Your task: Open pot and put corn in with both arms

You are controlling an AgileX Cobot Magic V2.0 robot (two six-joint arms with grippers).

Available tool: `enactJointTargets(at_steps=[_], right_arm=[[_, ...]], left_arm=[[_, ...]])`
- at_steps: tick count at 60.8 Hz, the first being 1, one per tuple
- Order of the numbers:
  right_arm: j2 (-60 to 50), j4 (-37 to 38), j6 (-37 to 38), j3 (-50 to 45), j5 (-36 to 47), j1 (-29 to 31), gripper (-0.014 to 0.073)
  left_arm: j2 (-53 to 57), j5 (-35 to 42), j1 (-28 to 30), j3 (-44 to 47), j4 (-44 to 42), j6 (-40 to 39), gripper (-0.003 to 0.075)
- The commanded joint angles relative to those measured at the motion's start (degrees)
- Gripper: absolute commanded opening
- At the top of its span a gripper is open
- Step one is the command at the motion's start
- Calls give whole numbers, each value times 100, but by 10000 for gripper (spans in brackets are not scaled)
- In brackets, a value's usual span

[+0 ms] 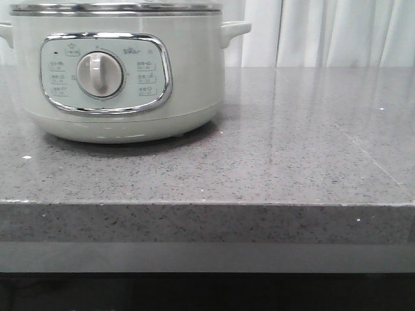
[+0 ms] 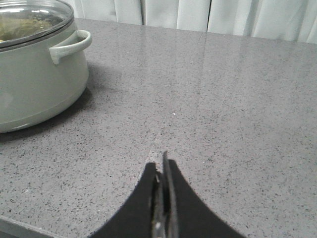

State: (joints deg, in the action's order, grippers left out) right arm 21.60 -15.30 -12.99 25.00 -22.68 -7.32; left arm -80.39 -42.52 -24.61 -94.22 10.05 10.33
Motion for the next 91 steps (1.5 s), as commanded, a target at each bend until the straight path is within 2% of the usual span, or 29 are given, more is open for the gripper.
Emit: enactJointTargets(at_steps=[1,4,19,28,44,55,70,91], right_arm=[[30,-11,-39,142,437,38,-68],[30,-11,-39,142,437,38,-68],[30,-11,-39,142,437,38,-68],[30,-11,-39,142,437,38,-68],[30,-11,-39,142,437,38,-68],[30,-11,-39,142,437,38,-68],[30,-11,-39,142,437,38,-68],[30,-11,-39,142,437,38,-68]], left_arm=[[355,290,-41,-128,35,19,56],[430,290,-41,-67,35,19,-13],[1093,430,-41,718,35,19,-18],[1967,787,-41,1739,35,19,-18],[4231,1731,-41,4116,271,19,-18],[5666,1806,-41,5267,271,19,-18],[7033,1795,-41,6053,271,9,-18],[7156,1829,-41,6381,271,9,-18]])
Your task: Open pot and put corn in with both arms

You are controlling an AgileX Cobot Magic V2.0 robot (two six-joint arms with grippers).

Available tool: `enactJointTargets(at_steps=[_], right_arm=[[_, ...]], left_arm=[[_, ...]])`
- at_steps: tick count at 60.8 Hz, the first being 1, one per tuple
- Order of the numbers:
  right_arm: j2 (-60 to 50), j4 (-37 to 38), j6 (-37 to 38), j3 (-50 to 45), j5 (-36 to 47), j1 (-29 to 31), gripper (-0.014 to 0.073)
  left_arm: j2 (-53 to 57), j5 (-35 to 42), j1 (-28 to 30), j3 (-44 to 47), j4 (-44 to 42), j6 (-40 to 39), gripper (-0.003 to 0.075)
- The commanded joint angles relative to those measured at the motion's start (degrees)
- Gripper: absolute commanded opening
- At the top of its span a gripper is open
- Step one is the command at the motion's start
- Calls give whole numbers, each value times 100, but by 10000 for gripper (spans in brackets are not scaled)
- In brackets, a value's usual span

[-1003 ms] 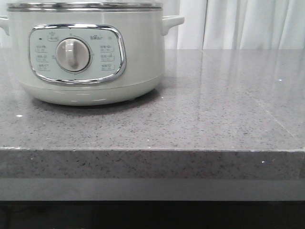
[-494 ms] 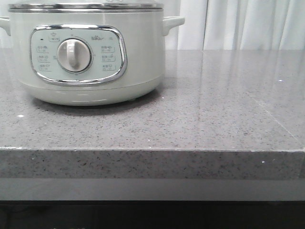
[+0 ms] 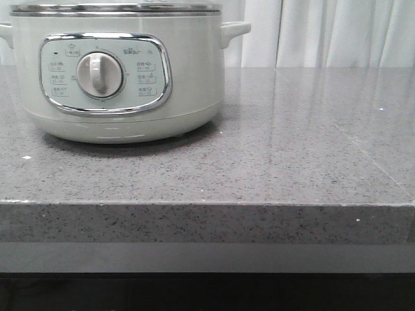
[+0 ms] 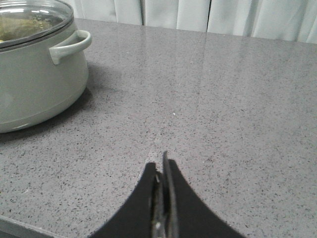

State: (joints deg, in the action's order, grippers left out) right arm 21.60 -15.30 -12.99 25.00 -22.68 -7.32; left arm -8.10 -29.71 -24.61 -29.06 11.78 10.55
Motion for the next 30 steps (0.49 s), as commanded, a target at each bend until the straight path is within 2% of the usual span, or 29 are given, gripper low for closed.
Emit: enactJointTargets(at_steps=[1,18,30], right_arm=[[30,-11,-39,142,437,38,-68],[30,-11,-39,142,437,38,-68],[30,-11,-39,142,437,38,-68]], left_arm=[[-74,548,-41,-135,97,-13,-18],[18,721,47,-33,-107,-13,-18],[653,1245,939,690,-185,-13,-18]])
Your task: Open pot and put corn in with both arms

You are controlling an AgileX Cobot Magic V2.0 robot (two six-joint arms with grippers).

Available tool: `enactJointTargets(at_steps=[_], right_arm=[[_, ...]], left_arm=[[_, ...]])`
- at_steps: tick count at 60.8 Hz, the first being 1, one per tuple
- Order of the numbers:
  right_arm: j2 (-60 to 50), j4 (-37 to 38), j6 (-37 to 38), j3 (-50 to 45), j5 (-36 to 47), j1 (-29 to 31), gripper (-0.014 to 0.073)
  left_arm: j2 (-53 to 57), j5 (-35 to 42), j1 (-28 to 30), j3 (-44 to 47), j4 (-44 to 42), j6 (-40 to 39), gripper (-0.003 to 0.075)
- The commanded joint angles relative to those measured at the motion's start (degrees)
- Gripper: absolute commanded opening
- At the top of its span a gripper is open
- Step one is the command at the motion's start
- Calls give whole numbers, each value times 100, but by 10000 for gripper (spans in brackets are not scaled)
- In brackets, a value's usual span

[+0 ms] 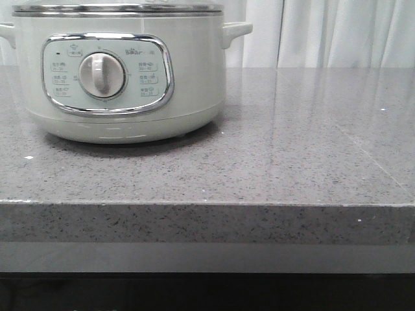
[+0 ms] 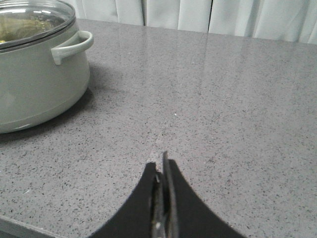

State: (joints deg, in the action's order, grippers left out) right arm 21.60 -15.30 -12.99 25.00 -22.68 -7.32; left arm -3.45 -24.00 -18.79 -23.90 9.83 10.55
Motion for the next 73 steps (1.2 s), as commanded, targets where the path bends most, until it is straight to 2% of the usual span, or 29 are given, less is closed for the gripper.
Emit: enactJointTargets(at_steps=[1,12,21,32,34,73], right_arm=[[30,-11,-39,142,437,38,-68],[30,-11,-39,142,428,38,-68],[30,-11,-39,142,428,38,-68],[30,-11,-39,142,428,38,-68],[30,-11,-39,142,428,38,-68],[30,-11,-39,142,428,38,-68]], left_arm=[[245,688,433,240,11,-13,-18],[508,737,1344,1030,11,-13,-18],[519,921,1740,1684,11,-52,-18],[519,1666,1756,2455,11,-152,-18],[519,1459,1756,2426,-17,-220,-18],[519,1623,1756,2434,-171,-220,-18]])
